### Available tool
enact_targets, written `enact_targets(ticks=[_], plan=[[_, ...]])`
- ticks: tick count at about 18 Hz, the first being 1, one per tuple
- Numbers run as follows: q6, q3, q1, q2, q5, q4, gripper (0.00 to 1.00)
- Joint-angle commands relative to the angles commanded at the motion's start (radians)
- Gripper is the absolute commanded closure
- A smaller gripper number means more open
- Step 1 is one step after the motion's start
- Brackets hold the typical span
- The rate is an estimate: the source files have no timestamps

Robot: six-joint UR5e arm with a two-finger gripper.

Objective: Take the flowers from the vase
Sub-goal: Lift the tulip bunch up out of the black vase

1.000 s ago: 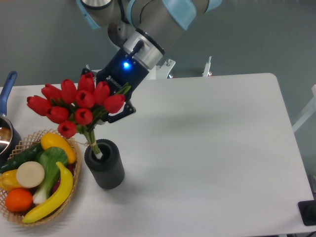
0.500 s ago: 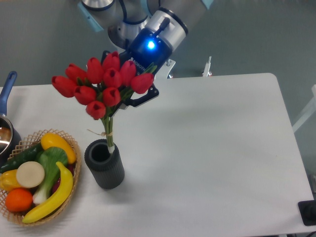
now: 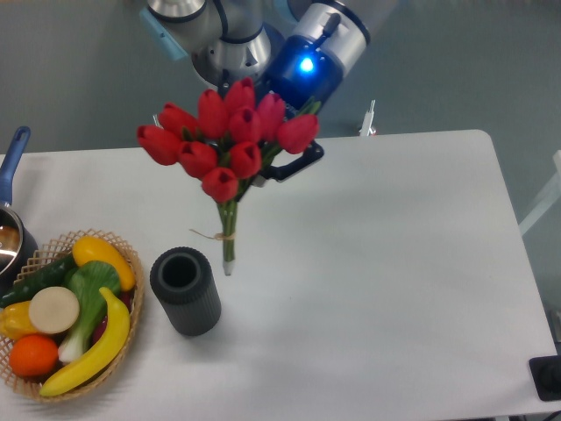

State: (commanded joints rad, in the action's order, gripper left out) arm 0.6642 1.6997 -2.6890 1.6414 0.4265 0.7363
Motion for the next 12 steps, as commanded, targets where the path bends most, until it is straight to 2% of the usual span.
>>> enact_targets(ticks=[12], plan=[[0.006,0.015,-0.025,0.0,-0.006,0.0,0.59]])
